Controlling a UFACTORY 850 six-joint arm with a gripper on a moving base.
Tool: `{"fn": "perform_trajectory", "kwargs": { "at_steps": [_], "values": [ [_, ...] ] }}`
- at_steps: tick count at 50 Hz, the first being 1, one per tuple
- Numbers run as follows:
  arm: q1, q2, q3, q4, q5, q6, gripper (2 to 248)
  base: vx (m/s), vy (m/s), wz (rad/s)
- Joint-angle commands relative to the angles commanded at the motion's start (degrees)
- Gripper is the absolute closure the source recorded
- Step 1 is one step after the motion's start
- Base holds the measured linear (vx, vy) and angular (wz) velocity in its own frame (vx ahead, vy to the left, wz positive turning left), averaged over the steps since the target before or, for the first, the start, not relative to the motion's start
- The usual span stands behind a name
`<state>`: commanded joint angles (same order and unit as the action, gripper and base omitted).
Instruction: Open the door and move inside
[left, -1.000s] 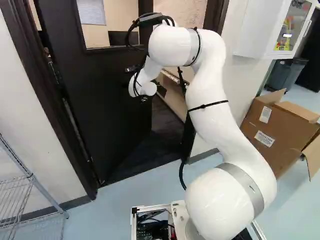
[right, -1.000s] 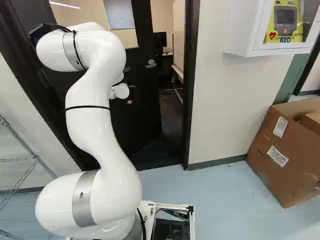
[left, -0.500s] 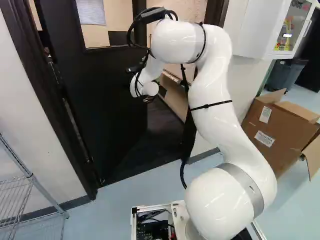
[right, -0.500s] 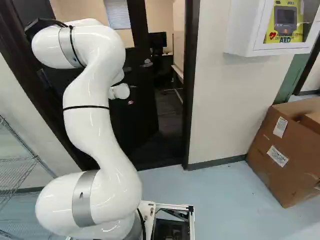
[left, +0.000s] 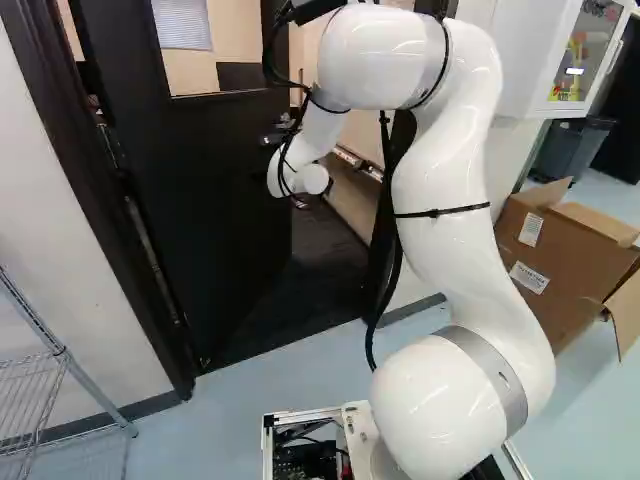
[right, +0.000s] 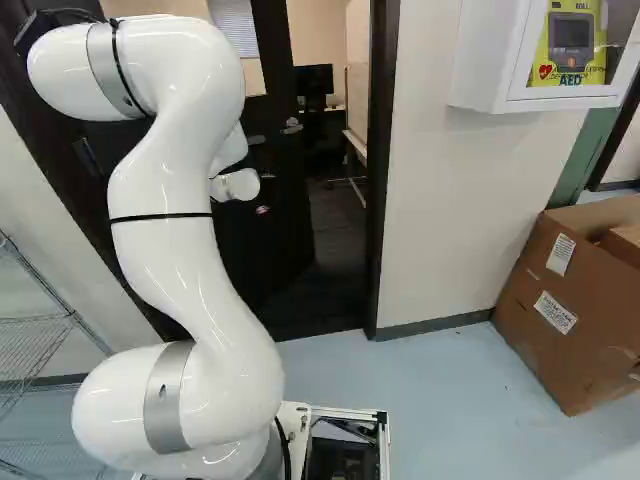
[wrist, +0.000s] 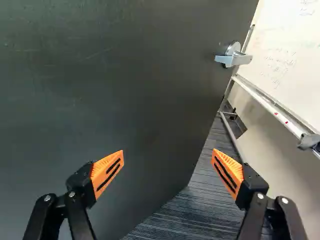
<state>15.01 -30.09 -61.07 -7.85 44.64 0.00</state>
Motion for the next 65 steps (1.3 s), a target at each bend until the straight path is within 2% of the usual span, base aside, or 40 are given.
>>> {"fn": "perform_trajectory", "kwargs": {
  "at_steps": [21, 65],
  "values": [
    [-0.89, 5.86, 7.51, 4.35, 0.00, 0.00, 3, 0.000, 0.000, 0.000],
    [-4.34, 17.37, 21.35, 14.56, 0.00, 0.00, 3, 0.000, 0.000, 0.000]
  ]
}}
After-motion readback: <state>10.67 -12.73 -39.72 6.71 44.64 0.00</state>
